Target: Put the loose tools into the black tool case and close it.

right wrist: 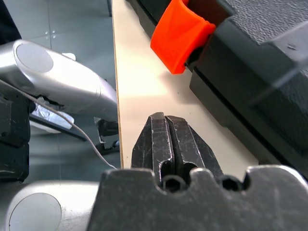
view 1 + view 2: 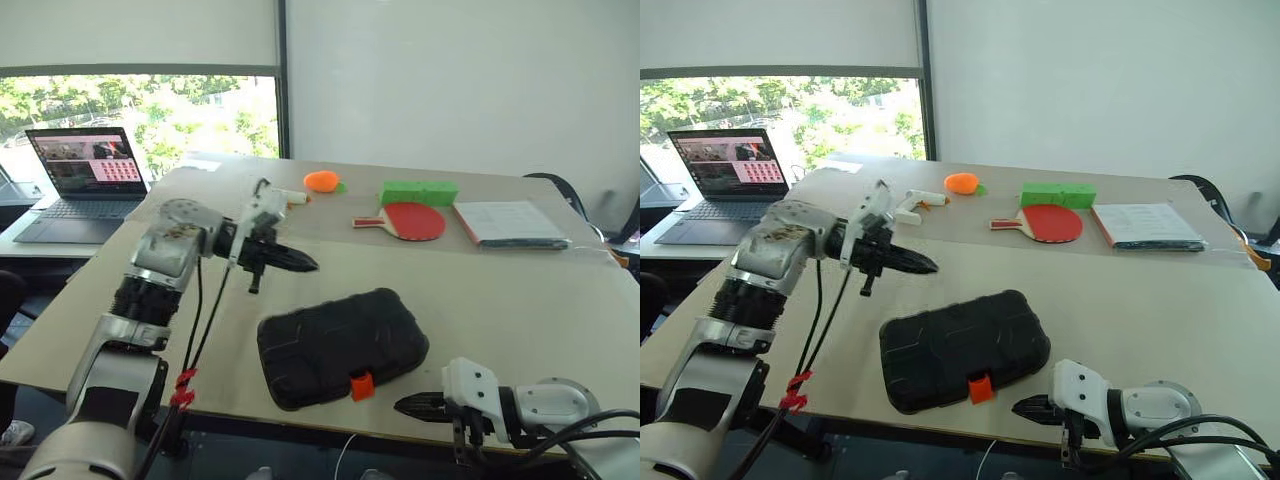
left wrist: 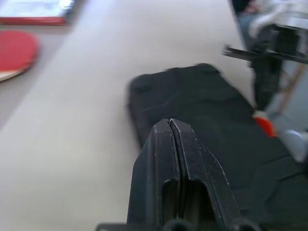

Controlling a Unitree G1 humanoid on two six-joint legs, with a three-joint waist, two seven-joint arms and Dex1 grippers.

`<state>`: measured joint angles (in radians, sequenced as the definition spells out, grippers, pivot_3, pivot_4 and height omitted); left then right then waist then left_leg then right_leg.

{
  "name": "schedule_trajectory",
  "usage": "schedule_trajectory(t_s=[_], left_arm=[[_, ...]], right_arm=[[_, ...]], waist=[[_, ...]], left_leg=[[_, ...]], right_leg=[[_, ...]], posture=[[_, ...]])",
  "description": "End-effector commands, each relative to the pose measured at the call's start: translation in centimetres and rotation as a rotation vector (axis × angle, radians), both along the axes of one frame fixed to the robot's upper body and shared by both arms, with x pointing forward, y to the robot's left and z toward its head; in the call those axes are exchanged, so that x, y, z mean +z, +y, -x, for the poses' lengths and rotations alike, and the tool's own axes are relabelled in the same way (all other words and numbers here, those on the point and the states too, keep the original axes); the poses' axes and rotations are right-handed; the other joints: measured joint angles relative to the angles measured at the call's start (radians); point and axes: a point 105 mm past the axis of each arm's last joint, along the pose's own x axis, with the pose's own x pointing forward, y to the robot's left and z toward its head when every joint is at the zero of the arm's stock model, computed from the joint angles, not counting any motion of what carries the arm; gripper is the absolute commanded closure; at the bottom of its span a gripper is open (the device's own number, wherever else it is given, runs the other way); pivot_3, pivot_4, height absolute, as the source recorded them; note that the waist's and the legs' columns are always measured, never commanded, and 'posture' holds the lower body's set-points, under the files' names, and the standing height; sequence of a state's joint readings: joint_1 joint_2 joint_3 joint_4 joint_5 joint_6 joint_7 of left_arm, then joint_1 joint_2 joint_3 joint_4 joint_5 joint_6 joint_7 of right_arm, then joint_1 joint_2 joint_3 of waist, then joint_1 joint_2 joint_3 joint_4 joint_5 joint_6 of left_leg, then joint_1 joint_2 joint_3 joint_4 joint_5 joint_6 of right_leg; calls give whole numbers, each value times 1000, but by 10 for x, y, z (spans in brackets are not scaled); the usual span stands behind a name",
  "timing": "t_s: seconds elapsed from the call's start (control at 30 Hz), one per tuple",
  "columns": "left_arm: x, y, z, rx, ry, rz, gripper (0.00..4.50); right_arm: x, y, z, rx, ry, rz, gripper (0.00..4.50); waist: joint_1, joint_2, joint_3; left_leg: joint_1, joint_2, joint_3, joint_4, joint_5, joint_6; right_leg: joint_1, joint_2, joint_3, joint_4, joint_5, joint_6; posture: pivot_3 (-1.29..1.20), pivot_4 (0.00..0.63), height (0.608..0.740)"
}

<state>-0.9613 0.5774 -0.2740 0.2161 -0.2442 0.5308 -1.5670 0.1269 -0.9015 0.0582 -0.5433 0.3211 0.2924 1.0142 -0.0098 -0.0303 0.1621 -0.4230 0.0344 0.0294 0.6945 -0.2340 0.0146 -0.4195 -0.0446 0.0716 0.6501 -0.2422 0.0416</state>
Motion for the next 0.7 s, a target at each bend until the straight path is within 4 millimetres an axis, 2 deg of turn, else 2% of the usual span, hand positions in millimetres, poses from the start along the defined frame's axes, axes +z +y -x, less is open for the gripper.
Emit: schedule_trajectory(t_s=[0.03,0.13,0.3,0.4,0.43,0.7], left_arm=[[-31,-15,14,-116,-29,-120,4432],[-64,-14,18,-193,-93,-261,4432],[-94,-5,11,-243,-194,-409,4432],[-98,-7,8,-237,-207,-400,4432],[-97,-9,8,-237,-199,-390,4432],[-93,-16,7,-221,-195,-341,4432]], right_arm=[[13,11,0,38,-19,-35,4500],[17,16,1,59,0,-54,4500],[23,29,-4,70,-4,-88,4500],[23,39,-7,86,3,-105,4500],[21,42,-7,96,6,-104,4500],[4,50,-23,88,-17,-64,4500]], waist=[[-7,0,0],[-8,0,0],[-3,0,-1],[-4,1,-3],[-4,1,-4],[2,-1,-10]], left_leg=[[0,0,0,0,0,0],[1,0,0,0,0,0],[3,0,0,0,0,0],[15,0,0,-1,0,0],[18,1,0,-1,0,0],[20,0,0,-1,0,0]], right_leg=[[-1,1,0,0,0,-1],[-1,2,1,1,1,-2],[3,1,1,-1,1,-1],[15,1,0,-3,0,0],[18,1,1,-3,-5,5],[21,0,1,-3,-5,6]], posture=[[0,150,736],[0,150,736],[0,150,736],[0,150,736],[0,150,736],[0,150,736]])
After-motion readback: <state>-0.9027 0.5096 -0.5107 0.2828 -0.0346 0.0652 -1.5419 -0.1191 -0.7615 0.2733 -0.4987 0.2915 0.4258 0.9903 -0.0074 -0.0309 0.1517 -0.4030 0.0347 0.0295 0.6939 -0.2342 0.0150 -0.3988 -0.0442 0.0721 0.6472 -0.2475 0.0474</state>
